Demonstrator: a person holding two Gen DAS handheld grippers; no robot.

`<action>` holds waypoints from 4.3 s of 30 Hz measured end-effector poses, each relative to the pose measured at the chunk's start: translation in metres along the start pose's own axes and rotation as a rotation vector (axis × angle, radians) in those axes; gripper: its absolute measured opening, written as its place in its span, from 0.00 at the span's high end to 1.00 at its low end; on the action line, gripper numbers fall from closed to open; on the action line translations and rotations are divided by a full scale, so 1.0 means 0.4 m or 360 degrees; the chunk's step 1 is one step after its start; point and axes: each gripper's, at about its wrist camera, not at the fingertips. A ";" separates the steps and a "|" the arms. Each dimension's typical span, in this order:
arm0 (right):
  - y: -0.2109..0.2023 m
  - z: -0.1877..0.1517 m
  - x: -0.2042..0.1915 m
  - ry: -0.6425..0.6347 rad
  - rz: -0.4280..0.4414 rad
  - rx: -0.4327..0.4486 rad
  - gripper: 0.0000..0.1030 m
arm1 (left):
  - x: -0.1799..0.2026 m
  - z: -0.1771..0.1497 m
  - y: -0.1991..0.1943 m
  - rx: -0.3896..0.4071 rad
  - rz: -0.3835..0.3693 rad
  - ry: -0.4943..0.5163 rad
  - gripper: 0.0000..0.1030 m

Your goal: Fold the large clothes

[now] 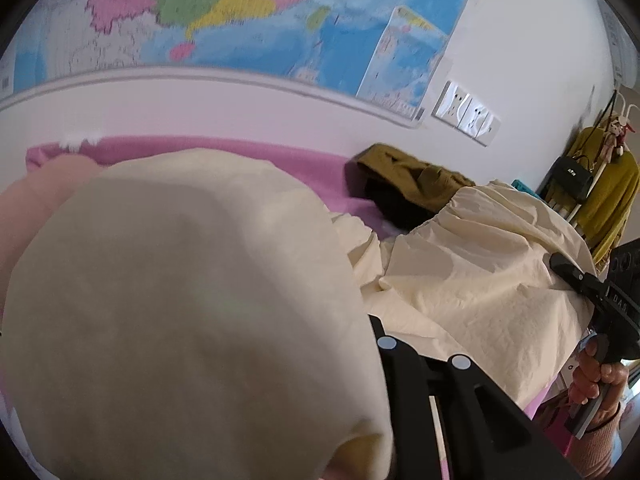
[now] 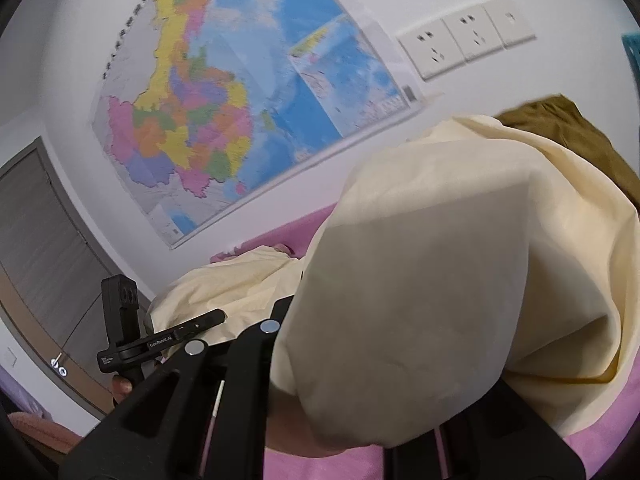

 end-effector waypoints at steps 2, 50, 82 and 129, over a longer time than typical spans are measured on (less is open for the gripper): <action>-0.003 0.015 -0.018 -0.0018 0.0014 0.0016 0.88 | 0.004 0.009 -0.016 0.0025 0.0001 0.0021 0.84; 0.684 0.034 -0.771 -0.0476 0.0617 -0.0265 0.85 | -0.656 0.372 -0.419 0.0509 0.1216 -0.0103 0.83; 0.723 -0.092 -0.531 -0.1002 0.0133 -0.0501 0.78 | -0.640 0.099 -0.458 0.0531 0.1199 -0.0327 0.42; 0.720 -0.071 -0.655 -0.0934 0.0270 -0.0526 0.55 | -0.513 0.070 -0.199 0.0209 0.1015 -0.0063 0.22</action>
Point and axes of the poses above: each gripper's, at about its wrist camera, not at the fingertips, and y roughly the way its jaws point, x to its right, z to its top, and after that the axes turned 15 degrees about -z, right-handed
